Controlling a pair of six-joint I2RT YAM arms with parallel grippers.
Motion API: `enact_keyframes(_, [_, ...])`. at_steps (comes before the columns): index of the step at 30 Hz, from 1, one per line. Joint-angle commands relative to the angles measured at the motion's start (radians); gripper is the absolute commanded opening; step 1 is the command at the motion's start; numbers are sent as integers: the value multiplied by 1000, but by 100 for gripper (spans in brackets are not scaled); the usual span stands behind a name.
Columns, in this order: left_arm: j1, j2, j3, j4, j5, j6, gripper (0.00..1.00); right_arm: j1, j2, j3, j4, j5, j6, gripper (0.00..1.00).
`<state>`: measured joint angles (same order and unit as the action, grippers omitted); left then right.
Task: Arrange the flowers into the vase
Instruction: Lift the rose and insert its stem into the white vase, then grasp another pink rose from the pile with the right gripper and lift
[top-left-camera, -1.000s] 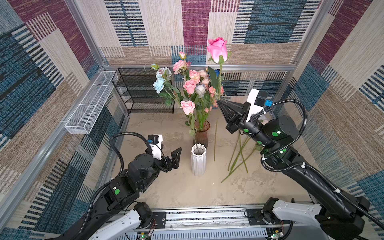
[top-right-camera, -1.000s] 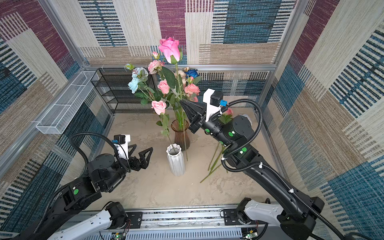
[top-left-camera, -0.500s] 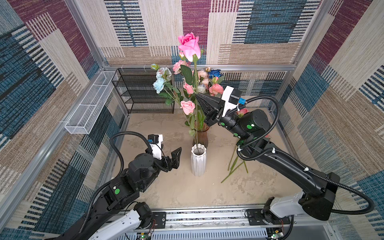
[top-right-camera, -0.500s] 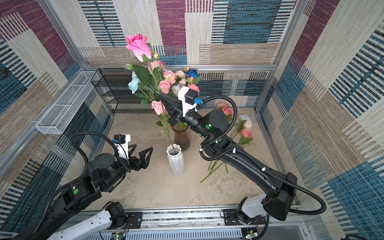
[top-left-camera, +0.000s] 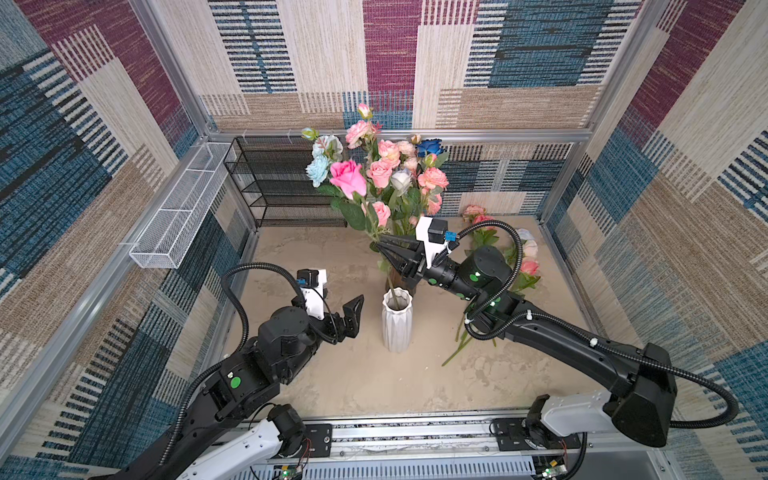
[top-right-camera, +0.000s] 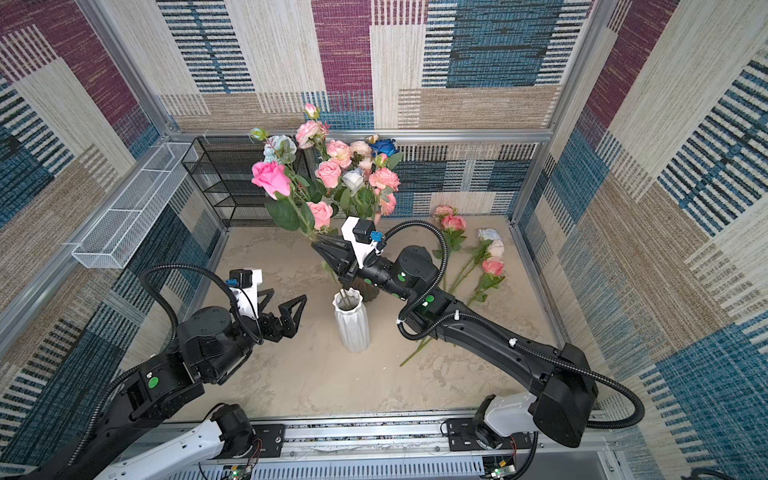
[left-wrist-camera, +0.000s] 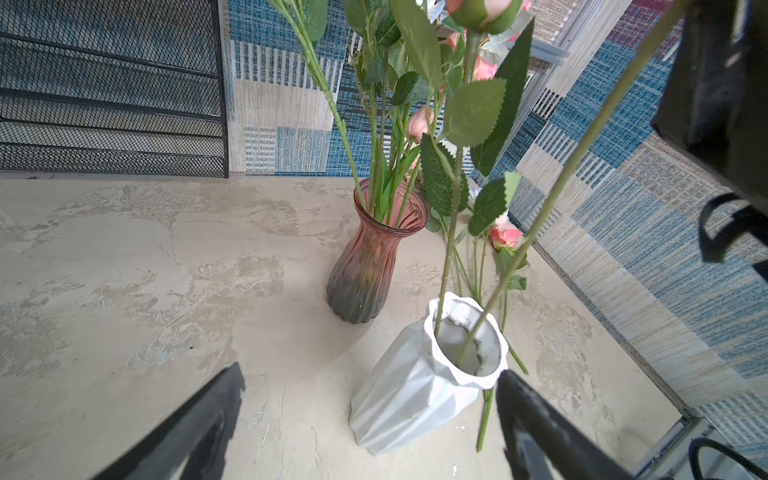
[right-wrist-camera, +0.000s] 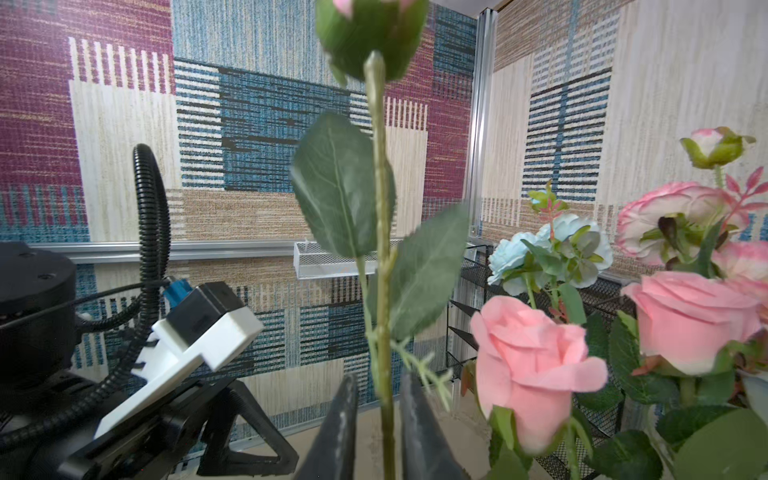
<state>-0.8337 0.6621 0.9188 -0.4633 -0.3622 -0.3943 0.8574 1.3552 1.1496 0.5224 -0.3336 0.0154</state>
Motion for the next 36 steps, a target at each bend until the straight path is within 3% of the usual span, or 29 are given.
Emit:
enact_keyframes(1, [0, 0, 10, 28, 2, 11, 96, 9, -10, -3, -101, -49, 29, 35])
enact_keyframes(6, [-1, 3, 19, 34, 6, 18, 96, 11, -82, -66, -168, -17, 53, 49])
enact_keyframes(12, [0, -2, 20, 34, 9, 26, 96, 11, -226, -153, -216, 39, 104, 57])
enact_keyframes(16, [0, -14, 16, 35, 9, 37, 97, 1, -264, -164, -351, 275, 191, 61])
enact_keyframes(18, [0, -19, 10, 41, 6, 41, 97, -64, -250, -170, -430, 333, 259, 60])
enact_keyframes(21, [-1, -25, 7, 39, 5, 43, 96, -251, -189, -186, -532, 260, 390, 56])
enact_keyframes(27, [0, -36, 1, 29, 20, 32, 96, -537, 63, -160, -669, 266, 489, 55])
enact_keyframes(31, [0, -45, -7, 30, 29, 23, 96, -643, 221, -123, -646, 294, 487, 51])
enact_keyframes(36, [0, -52, -9, 21, 35, 20, 96, -702, 408, 0, -704, 393, 435, 36])
